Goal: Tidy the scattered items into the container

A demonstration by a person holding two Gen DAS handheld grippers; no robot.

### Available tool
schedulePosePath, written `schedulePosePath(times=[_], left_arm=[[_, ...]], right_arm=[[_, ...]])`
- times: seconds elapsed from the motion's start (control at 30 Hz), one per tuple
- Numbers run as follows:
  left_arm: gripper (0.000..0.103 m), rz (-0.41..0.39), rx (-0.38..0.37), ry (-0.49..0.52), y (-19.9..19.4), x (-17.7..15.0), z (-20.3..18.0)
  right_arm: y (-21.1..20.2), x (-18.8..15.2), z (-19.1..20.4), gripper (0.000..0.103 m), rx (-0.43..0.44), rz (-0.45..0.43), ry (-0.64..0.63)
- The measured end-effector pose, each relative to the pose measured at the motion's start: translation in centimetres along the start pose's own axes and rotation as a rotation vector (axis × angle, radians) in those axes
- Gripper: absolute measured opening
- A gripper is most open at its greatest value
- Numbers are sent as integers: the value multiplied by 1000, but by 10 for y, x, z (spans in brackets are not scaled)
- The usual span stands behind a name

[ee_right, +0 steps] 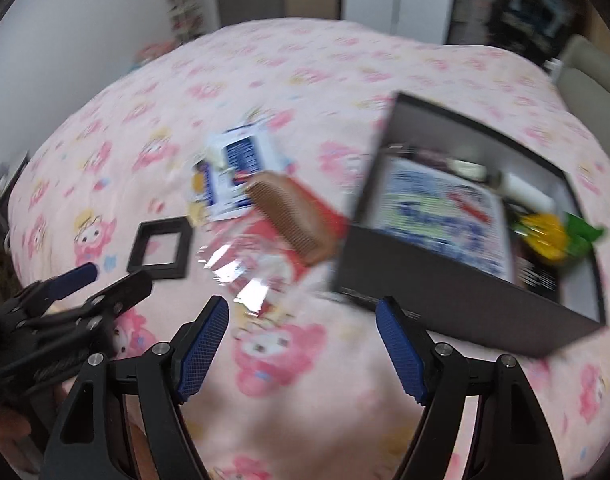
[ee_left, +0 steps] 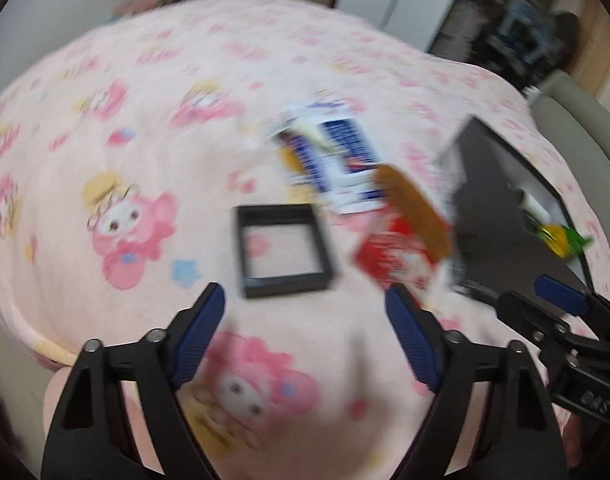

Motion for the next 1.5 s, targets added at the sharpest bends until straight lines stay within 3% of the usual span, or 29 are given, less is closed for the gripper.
schedulePosePath(times=[0.07, 0.13, 0.23, 0.33, 0.63, 0.73, 0.83, 1.0, 1.2, 1.3, 1.5], left_arm=[[65, 22, -11, -51, 16, 3, 15], [52, 35, -25, -92, 28, 4, 25], [44, 10, -53, -117, 36, 4, 34], [35, -8, -64, -120, 38, 5, 40], [16, 6, -141, -144, 40, 10, 44], [16, 7, -153, -146, 38, 9, 44], [16, 21, -168, -135, 34, 3, 39], [16, 115, -290, -147, 24, -19, 31], [24, 132, -249, -111, 35, -25, 16], [22, 142, -216, -78, 39, -28, 11], [20, 122, -243, -49, 14, -32, -10]], right_arm=[[15, 7, 16, 68, 30, 9, -30], [30, 13, 29, 51, 72, 32, -36], [52, 19, 45, 33, 142, 73, -31], [69, 23, 60, 27, 199, 82, -29], [101, 31, 83, 27, 316, 110, -3], [111, 30, 84, 19, 374, 139, 34], [104, 25, 84, 14, 346, 129, 23], [69, 5, 76, 14, 303, 121, 15], [72, -20, 65, 14, 291, 160, 64], [87, -24, 64, 14, 282, 174, 80], [59, -20, 71, 13, 259, 109, 37]])
Point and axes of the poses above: each gripper's, at about its wrist camera, not at the fingertips, and y roughly the way its jaws point, z to its left, x to its top, the point moved 5 cm from there along y, roughly the way its jaws point, and after that the axes turned 6 degrees about -y, right-handed, at the moved point
